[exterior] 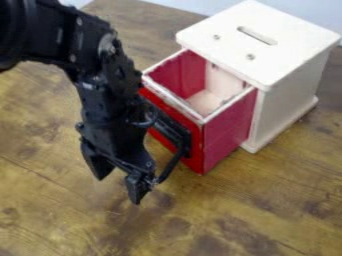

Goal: Close the drawer

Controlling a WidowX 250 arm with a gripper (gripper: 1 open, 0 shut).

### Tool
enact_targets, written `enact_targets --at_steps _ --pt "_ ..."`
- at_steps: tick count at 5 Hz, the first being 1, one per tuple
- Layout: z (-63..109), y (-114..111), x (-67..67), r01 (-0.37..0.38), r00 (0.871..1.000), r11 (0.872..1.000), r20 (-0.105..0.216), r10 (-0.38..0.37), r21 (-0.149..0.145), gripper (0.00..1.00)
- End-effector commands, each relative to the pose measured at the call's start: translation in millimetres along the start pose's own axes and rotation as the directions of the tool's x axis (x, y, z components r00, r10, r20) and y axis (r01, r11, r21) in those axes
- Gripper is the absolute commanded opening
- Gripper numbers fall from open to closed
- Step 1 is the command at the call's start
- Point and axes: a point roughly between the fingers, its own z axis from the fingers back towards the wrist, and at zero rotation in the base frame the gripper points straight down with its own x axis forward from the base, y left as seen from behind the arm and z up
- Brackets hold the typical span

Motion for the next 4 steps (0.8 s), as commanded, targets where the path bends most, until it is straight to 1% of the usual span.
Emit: enact_targets --at_steps 1,2,3,4 --pt "8.5 8.8 16.2 -0.028 0.997 0.999 0.075 0.026 0.018 1.00" --pt "9.8 10.2 24.3 -0.048 0.994 0.999 0.095 0.045 0.025 1.00" --pt "14.3 12.0 32.6 -0.070 0.990 0.997 0.121 0.066 0.029 1.00" --pt "16.9 11.1 42.6 -0.058 0.988 0.998 0.141 0.054 0.023 1.00"
